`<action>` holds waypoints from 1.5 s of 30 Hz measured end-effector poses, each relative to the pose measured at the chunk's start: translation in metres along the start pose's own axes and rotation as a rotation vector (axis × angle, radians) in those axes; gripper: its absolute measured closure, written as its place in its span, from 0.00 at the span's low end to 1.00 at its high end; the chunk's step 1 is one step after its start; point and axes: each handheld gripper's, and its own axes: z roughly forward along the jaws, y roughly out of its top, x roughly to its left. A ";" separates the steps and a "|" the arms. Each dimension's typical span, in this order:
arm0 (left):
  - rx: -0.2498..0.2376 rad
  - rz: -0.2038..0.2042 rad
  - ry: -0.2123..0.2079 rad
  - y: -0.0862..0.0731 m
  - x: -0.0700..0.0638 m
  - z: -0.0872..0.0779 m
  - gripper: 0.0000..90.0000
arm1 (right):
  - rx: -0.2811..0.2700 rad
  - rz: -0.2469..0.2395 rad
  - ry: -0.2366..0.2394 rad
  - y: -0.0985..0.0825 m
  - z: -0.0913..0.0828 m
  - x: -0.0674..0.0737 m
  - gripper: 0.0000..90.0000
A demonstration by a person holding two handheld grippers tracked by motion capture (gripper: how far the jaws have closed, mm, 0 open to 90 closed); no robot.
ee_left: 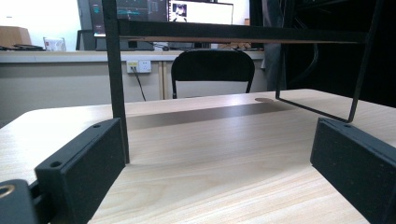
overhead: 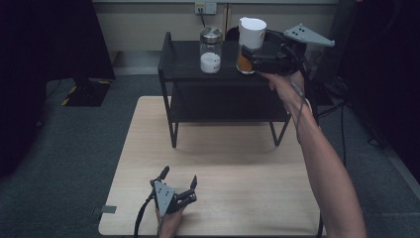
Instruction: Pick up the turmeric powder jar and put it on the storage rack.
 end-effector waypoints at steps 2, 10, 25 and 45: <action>0.001 0.001 -0.001 0.000 0.000 0.000 0.03 | 0.012 0.011 -0.008 -0.002 -0.003 -0.001 0.00; 0.001 0.001 -0.001 0.000 0.000 0.000 0.03 | -0.004 0.024 -0.014 -0.010 -0.016 -0.007 0.00; 0.000 0.001 -0.002 0.000 0.000 0.000 0.03 | -0.020 0.002 -0.019 -0.015 -0.032 -0.002 0.00; 0.000 0.000 -0.002 0.000 0.000 0.000 0.03 | -0.051 0.023 -0.060 -0.069 -0.098 0.018 0.00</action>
